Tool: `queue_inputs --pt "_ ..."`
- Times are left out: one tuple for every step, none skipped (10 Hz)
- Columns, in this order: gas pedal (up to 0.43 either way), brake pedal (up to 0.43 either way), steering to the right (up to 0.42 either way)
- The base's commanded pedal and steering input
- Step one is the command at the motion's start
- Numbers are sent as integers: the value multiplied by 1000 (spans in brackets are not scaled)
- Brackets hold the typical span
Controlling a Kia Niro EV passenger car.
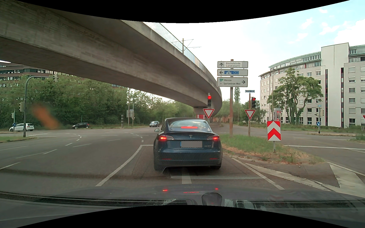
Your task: Follow the waypoints while adhering to traffic rules and regulations
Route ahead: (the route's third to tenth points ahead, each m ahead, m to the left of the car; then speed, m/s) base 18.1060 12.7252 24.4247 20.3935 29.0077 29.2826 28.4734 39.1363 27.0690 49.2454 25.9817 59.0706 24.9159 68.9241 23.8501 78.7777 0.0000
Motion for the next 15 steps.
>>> queue_inputs --pt "0 287 -12" --pt "0 287 -12" --pt "0 287 -12" --pt "0 287 -12" --pt "0 287 -12" --pt "0 287 -12" --pt "0 287 -11" --pt "0 287 -12" --pt "0 287 -12" --pt "0 287 -12" --pt "0 287 -12" --pt "0 287 -12" --pt "0 287 -12" --pt "0 287 -12" --pt "0 287 -12"
